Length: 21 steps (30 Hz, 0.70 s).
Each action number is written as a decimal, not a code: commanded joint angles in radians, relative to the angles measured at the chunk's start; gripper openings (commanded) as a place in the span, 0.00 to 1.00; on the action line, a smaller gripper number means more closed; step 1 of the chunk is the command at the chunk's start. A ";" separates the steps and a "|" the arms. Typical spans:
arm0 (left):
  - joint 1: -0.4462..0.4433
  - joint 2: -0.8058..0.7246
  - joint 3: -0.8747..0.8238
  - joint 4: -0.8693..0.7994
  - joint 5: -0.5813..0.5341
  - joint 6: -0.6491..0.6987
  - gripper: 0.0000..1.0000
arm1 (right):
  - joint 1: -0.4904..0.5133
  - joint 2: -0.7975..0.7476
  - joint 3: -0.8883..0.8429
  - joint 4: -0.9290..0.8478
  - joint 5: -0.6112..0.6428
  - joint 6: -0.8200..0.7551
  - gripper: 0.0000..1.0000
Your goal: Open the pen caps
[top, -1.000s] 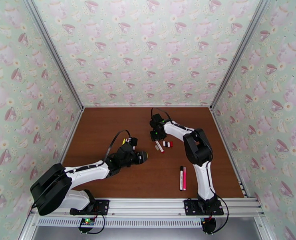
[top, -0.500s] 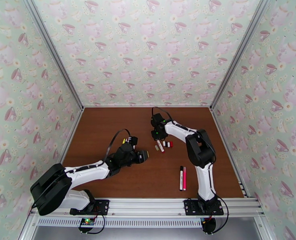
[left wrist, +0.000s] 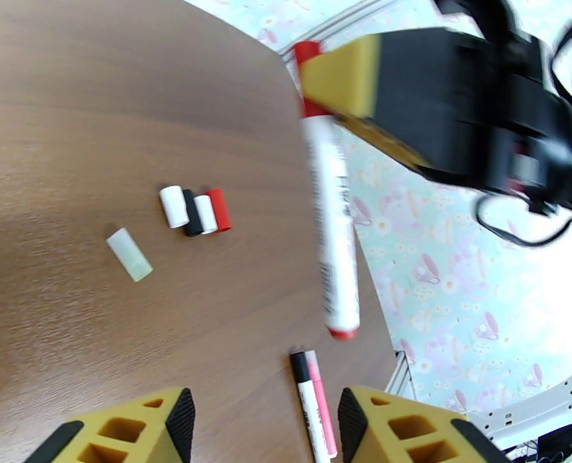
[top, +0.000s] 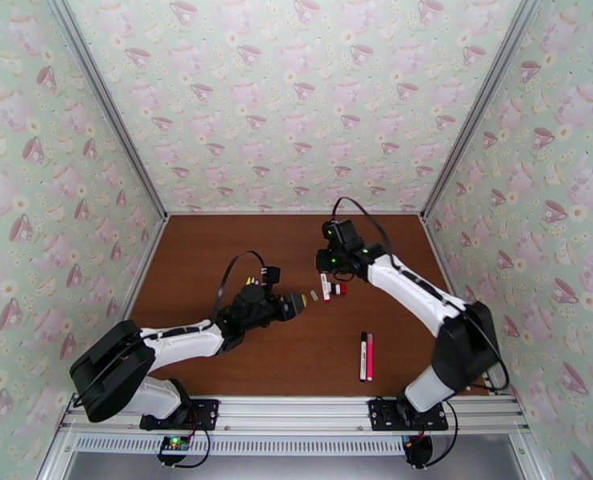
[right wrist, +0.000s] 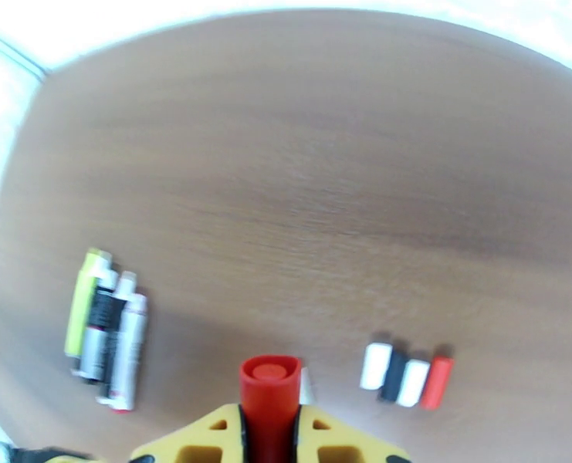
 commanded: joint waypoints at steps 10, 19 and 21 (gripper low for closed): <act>-0.047 0.063 0.141 0.065 0.108 0.020 0.65 | 0.023 -0.295 -0.294 0.298 -0.122 0.320 0.13; -0.062 0.114 0.172 0.083 0.117 -0.016 0.57 | 0.081 -0.402 -0.405 0.404 -0.083 0.404 0.12; -0.062 0.116 0.176 0.074 0.119 -0.014 0.54 | 0.089 -0.406 -0.417 0.420 -0.082 0.411 0.12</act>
